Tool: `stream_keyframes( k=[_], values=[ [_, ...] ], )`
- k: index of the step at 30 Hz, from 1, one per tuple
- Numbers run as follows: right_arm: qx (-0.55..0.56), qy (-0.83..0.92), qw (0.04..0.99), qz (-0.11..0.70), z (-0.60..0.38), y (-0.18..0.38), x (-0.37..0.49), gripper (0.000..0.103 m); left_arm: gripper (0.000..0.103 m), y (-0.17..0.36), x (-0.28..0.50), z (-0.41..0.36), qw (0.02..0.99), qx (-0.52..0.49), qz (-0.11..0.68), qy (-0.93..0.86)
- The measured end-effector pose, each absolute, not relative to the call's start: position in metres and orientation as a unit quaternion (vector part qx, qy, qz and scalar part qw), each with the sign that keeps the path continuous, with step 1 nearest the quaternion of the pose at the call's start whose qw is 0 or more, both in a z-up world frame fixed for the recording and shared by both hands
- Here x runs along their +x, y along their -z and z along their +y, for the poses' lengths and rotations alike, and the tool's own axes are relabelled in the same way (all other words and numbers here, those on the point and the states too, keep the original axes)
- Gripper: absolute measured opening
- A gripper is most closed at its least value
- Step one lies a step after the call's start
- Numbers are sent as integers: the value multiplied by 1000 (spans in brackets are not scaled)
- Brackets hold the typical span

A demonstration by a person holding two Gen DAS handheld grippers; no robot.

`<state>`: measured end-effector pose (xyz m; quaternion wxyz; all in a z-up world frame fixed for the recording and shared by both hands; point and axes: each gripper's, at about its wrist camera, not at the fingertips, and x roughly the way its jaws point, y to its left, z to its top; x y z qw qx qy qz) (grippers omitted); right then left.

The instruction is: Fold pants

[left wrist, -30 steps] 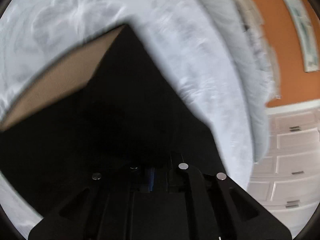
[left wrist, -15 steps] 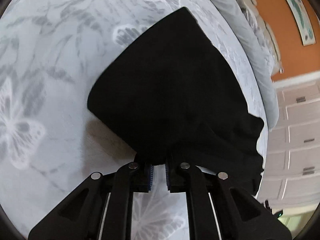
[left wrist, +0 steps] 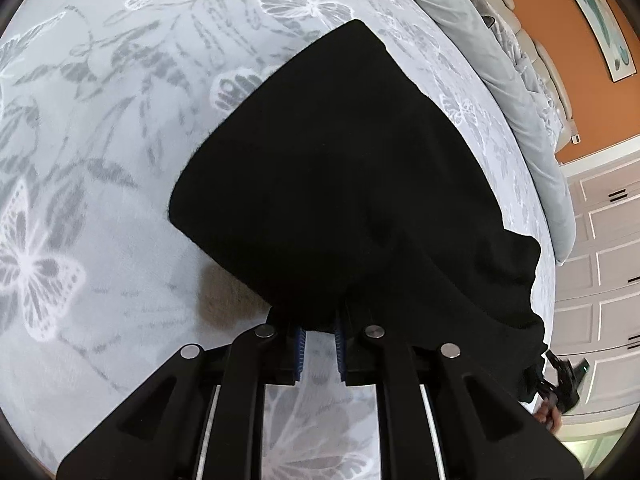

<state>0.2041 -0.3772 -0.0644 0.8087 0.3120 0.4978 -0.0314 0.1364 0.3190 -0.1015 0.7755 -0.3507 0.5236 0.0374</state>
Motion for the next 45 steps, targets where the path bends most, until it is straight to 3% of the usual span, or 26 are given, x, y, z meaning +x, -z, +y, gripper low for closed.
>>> stream_keyframes(
  k=[1,2,3,4,5,10,12,13,14,19,21,22,23,25,28,31,33,35,38,40,42,43,44,45],
  values=[
    [313,43,810,494,-376,67,209,71,12,103,137,321,775,-351,524,-37],
    [314,55,813,487,-376,67,214,64,12,103,137,322,775,-349,525,-37],
    [309,62,816,485,-375,65,219,45,12,103,138,323,776,-348,525,-37],
    [300,66,817,489,-375,64,224,8,12,102,138,324,776,-347,525,-37],
    [313,59,812,490,-377,61,228,3,13,102,138,327,776,-346,526,-37],
    [329,17,857,397,-393,-10,189,2,13,100,135,335,770,-359,526,-27],
    [328,30,855,400,-399,-25,176,26,13,101,133,336,772,-363,521,-25],
    [340,29,838,425,-400,-22,177,67,13,101,132,335,773,-363,520,-26],
    [350,28,824,445,-396,-17,180,78,13,101,132,335,775,-362,518,-28],
    [309,51,792,523,-351,19,205,78,13,96,127,327,783,-345,516,-46],
    [286,67,788,541,-333,37,216,64,13,96,128,327,782,-345,517,-48],
    [266,84,792,543,-327,44,223,24,13,96,128,327,781,-348,517,-49],
    [258,92,793,545,-327,49,225,7,13,96,129,329,778,-352,518,-48],
    [294,76,804,511,-337,42,219,6,13,97,129,333,772,-364,519,-46],
    [333,1,861,385,-360,-30,171,5,13,95,129,334,771,-368,518,-38],
    [308,-24,890,335,-377,-70,111,3,17,98,127,337,773,-372,514,-21],
    [281,-9,888,364,-392,-53,80,6,18,98,126,336,776,-370,511,-16],
    [262,21,862,433,-411,2,67,31,18,97,126,333,780,-362,511,-18],
    [318,79,807,491,-446,71,39,32,18,94,125,328,781,-360,509,-29],
    [359,61,799,479,-464,71,27,31,18,93,123,324,783,-358,508,-37],
    [338,86,845,405,-478,32,16,50,18,91,124,320,788,-344,508,-42],
    [323,93,863,378,-478,15,17,78,18,92,125,320,789,-342,509,-45],
    [312,94,872,366,-476,3,25,84,19,91,126,318,789,-341,509,-51],
    [301,89,878,362,-470,-6,34,84,19,91,125,318,789,-341,509,-55]
  ],
)
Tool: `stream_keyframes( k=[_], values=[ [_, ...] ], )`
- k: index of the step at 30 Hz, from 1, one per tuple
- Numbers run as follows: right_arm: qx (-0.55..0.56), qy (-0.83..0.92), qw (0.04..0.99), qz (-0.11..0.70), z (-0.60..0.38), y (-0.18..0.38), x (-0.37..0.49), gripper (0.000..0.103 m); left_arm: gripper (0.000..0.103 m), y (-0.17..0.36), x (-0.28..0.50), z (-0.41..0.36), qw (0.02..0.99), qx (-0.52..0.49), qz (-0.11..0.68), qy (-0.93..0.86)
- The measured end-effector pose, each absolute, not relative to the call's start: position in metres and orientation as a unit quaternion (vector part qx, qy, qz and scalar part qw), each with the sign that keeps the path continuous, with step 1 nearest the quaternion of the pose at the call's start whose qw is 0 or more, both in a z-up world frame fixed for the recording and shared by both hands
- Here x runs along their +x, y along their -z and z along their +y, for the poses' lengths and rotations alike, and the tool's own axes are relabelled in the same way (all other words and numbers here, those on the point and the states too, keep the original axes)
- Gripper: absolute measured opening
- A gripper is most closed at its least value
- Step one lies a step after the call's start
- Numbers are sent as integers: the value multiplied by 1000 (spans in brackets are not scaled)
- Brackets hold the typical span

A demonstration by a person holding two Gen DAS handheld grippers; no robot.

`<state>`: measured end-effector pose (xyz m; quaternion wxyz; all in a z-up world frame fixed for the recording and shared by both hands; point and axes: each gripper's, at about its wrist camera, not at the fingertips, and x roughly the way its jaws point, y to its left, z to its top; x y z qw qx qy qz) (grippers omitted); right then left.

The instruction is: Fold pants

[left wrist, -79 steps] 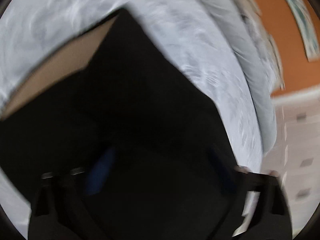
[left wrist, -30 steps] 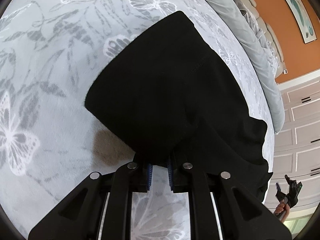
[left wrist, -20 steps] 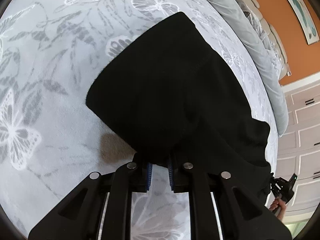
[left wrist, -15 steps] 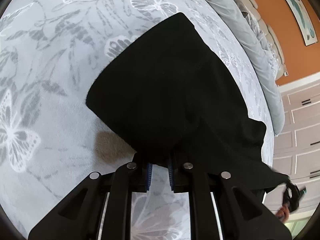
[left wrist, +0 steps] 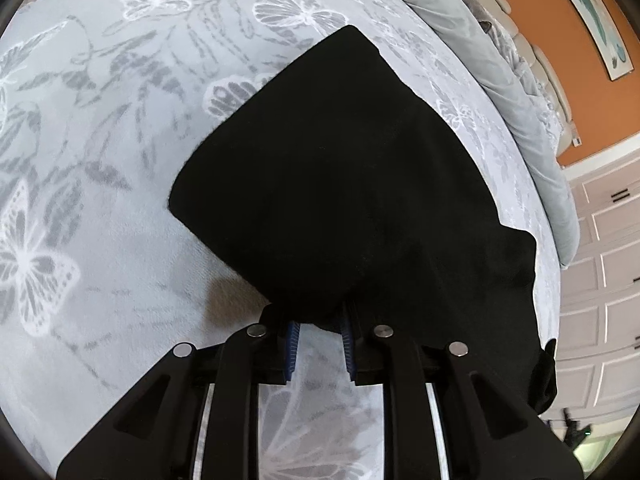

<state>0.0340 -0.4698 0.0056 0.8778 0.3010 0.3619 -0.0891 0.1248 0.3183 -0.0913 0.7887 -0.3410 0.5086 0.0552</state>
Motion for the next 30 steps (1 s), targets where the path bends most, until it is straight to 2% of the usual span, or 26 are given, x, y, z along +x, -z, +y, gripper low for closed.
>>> stream_keyframes(
  k=[3,7,8,9,10,12,16,18,19,22,24,25,27,28,29,30],
  values=[
    [238,52,894,375,-425,-19,64,84,19,89,127,312,794,-327,506,-73],
    [30,39,898,436,-336,-3,110,82,19,87,129,306,803,-302,507,-83],
    [-19,43,889,455,-317,12,126,74,19,87,129,306,804,-300,507,-84],
    [-29,49,883,466,-311,21,133,58,19,87,129,307,803,-301,507,-84],
    [-16,52,876,480,-314,30,140,7,19,87,129,307,802,-305,506,-83],
    [77,55,876,473,-343,28,145,7,19,87,129,309,801,-313,505,-80],
    [191,70,923,326,-417,-49,76,7,19,89,127,312,803,-318,500,-69],
    [258,78,913,306,-455,-48,50,5,19,90,126,313,804,-321,497,-63],
    [279,94,904,311,-475,-36,40,6,20,91,125,314,804,-323,495,-62],
    [339,133,845,391,-521,44,24,15,21,91,122,313,807,-324,490,-61],
    [374,133,802,446,-538,87,19,14,21,90,121,312,809,-323,487,-62],
    [385,124,802,440,-542,90,15,15,21,91,119,313,809,-323,486,-62],
    [370,131,821,414,-543,71,8,47,23,90,117,313,809,-328,484,-64],
    [361,135,835,393,-542,60,7,81,23,91,117,314,807,-333,483,-65],
    [345,145,854,360,-539,48,4,89,25,91,117,315,805,-340,481,-66],
    [329,146,867,345,-535,41,7,89,28,91,117,317,802,-353,477,-66]
  ],
)
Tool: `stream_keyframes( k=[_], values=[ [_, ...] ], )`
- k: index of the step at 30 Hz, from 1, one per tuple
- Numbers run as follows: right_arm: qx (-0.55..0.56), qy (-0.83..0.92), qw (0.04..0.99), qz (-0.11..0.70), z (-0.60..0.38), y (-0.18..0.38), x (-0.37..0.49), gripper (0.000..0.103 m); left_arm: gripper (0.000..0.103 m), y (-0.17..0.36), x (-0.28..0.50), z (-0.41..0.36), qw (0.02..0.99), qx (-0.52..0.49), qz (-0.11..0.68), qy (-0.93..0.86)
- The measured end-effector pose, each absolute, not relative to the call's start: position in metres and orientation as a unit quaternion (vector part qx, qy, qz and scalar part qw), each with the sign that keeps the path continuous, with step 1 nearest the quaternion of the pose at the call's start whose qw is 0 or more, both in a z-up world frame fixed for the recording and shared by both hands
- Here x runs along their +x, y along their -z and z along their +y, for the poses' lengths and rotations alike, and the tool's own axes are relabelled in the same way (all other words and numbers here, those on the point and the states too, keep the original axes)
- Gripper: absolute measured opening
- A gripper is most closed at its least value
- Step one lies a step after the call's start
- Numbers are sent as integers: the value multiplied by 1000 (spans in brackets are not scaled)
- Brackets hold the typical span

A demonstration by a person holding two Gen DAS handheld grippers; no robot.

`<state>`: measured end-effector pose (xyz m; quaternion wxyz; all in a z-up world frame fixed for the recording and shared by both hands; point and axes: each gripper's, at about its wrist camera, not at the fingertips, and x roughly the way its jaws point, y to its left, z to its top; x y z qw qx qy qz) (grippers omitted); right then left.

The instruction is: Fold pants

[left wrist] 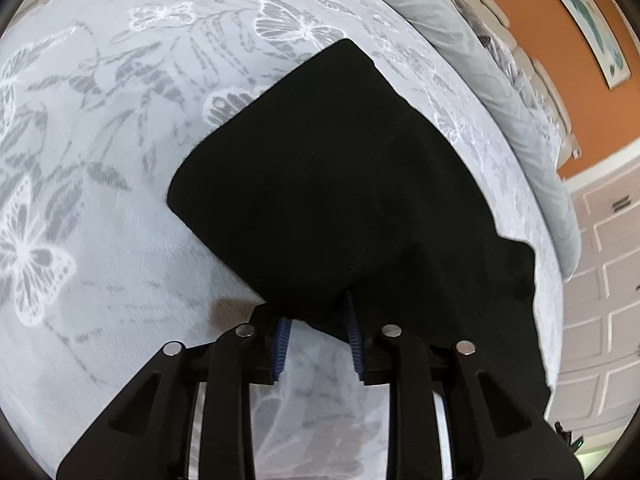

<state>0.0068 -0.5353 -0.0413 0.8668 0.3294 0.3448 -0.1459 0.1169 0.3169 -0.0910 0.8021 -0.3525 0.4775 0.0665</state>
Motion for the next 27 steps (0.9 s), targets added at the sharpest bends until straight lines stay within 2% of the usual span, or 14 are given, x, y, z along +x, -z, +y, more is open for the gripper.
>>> stream_keyframes(
  k=[4,6,7,8,9,12,14,22,25,27],
  values=[
    [312,163,851,391,-535,57,35,89,29,91,117,321,794,-379,470,-72],
    [311,174,829,432,-537,77,46,74,29,87,117,320,801,-372,464,-73],
    [304,175,824,446,-532,84,50,55,29,84,117,319,804,-365,462,-77],
    [276,185,830,449,-528,81,48,26,25,81,116,319,809,-359,459,-80],
    [270,167,836,448,-521,78,48,2,17,77,115,318,814,-353,454,-82],
    [271,151,850,426,-508,51,45,4,10,62,114,312,831,-336,436,-83],
    [269,140,869,392,-504,26,48,3,9,47,117,307,844,-323,421,-85],
    [268,93,924,256,-504,-82,87,3,8,-76,183,282,903,-258,340,-55],
    [255,104,935,222,-515,-99,85,3,9,-82,185,279,913,-239,325,-54],
    [269,108,929,231,-532,-74,82,3,9,-58,184,279,909,-232,343,-52]
  ],
)
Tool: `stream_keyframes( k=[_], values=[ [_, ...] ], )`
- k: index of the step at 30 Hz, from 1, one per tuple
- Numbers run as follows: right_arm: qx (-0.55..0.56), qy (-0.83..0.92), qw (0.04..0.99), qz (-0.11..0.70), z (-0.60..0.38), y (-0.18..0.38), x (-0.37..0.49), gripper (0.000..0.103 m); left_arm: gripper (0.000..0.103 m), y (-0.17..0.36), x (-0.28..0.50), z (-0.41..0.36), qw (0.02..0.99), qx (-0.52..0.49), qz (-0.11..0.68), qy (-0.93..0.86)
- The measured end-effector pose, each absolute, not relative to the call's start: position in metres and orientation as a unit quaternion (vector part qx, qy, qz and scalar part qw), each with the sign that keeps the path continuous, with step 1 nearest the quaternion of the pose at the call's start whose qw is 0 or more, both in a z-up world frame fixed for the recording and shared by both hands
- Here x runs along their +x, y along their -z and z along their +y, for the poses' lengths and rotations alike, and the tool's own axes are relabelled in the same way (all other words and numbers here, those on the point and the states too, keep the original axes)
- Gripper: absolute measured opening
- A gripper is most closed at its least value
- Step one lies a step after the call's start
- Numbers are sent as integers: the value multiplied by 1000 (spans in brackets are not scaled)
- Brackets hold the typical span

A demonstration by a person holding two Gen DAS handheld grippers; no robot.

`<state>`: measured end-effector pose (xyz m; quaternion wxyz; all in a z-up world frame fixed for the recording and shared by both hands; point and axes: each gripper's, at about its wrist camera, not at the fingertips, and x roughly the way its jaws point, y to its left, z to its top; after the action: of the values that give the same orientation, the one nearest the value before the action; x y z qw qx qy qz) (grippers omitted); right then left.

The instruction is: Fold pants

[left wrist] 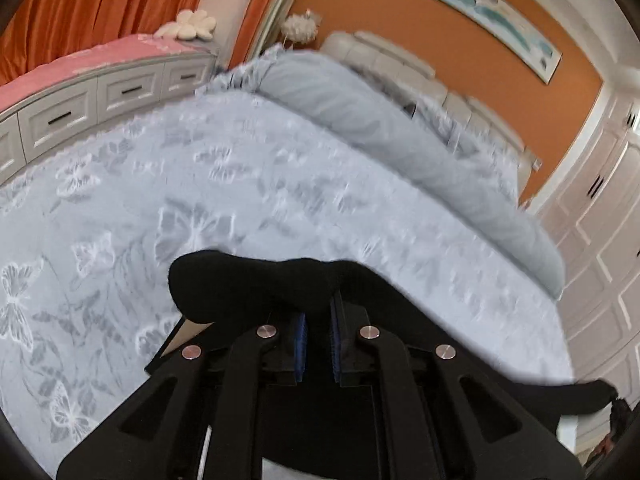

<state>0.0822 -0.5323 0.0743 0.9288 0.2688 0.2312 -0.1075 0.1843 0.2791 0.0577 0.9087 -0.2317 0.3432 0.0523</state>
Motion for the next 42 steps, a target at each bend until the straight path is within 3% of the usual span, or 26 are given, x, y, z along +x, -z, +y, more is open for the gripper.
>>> stream_keyframes(
  k=[6,12,14,16,18,19,20,25,30,31,32,33,37,39,42],
  values=[
    [286,132,852,419,-547,85,97,3,10,83,167,294,840,-272,466,-55],
    [312,116,861,385,-548,65,95,4,16,74,152,300,854,-282,438,-21],
    [315,116,859,387,-543,65,94,12,20,68,147,299,857,-271,438,-23],
    [303,121,862,388,-536,59,91,14,31,62,136,301,861,-269,431,-19],
    [292,124,866,386,-533,48,85,40,60,54,118,314,867,-280,413,-22],
    [289,124,871,378,-528,41,78,59,77,50,111,320,867,-290,405,-24],
    [282,127,879,362,-521,30,67,65,84,46,101,327,864,-309,396,-26],
    [251,78,898,352,-466,-2,45,67,84,41,105,328,837,-370,403,14],
    [229,1,883,409,-381,4,57,67,81,71,156,308,791,-403,460,26],
    [222,-11,882,416,-370,6,59,67,74,78,163,306,784,-407,469,17],
    [212,-26,881,423,-353,10,61,67,37,82,167,306,780,-408,474,12],
    [202,-33,879,431,-340,12,63,67,9,84,170,306,776,-402,486,6],
    [170,-71,875,448,-293,22,63,67,10,66,142,324,791,-412,451,21],
    [151,-83,866,470,-275,33,68,67,14,70,133,330,793,-384,473,-4],
    [170,-94,845,498,-265,50,82,67,12,60,120,331,811,-331,478,-64]
  ],
)
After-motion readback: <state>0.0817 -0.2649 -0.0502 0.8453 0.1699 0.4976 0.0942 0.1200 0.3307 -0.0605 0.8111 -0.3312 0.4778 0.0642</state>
